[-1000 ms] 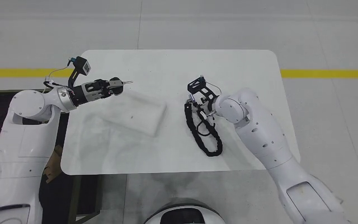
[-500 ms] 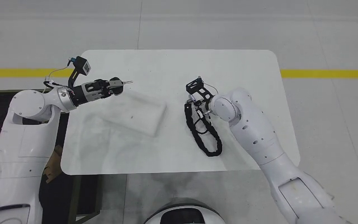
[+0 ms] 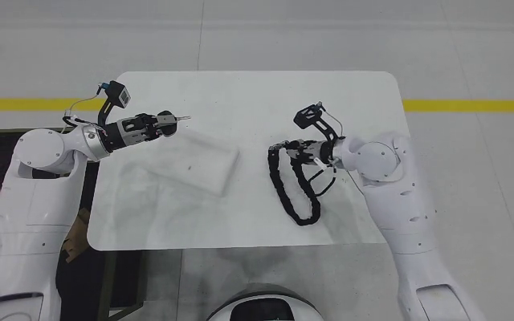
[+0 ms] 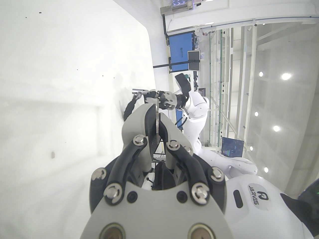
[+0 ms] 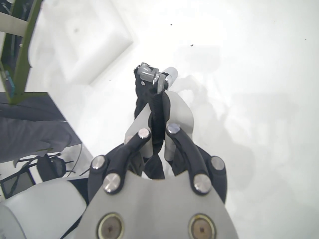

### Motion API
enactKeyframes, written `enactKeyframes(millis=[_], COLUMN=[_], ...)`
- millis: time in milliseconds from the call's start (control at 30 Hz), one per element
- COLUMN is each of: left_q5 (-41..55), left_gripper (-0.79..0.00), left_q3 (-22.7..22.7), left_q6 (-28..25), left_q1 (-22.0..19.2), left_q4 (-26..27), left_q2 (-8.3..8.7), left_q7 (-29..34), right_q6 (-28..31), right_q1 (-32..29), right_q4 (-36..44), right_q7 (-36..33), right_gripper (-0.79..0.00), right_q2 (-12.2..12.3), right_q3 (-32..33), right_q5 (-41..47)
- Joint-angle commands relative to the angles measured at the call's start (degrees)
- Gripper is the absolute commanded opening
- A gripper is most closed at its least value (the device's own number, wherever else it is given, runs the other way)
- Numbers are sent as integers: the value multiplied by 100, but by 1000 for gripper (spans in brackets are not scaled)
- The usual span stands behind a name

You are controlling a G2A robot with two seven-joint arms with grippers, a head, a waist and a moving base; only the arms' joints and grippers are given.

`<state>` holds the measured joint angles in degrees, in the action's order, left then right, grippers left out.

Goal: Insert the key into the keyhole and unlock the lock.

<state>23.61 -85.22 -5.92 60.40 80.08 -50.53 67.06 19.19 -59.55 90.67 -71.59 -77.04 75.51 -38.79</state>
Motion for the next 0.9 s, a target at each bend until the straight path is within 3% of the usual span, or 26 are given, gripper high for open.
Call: enactKeyframes(millis=[0,433,500,567,667,867], left_q5=[0,0,0,0,0,0], left_gripper=[-785,-785,-785,-785,-785,-785], left_q3=[0,0,0,0,0,0], left_q6=[0,0,0,0,0,0], left_q1=[0,0,0,0,0,0], left_q4=[0,0,0,0,0,0], left_q2=[0,0,0,0,0,0], left_q7=[0,0,0,0,0,0], right_q6=[223,257,365,433,649,744], right_q1=[-172,-221,-787,-1089,-1065,-815], right_q4=[153,187,502,382,-25,-919], right_q7=[-38,8,575,981,1009,196], right_gripper=[-785,-785,-785,-785,-785,-785], right_q2=[41,56,79,54,41,-16], right_q3=[184,245,344,328,327,-55], right_q5=[439,451,463,1338,2598,5065])
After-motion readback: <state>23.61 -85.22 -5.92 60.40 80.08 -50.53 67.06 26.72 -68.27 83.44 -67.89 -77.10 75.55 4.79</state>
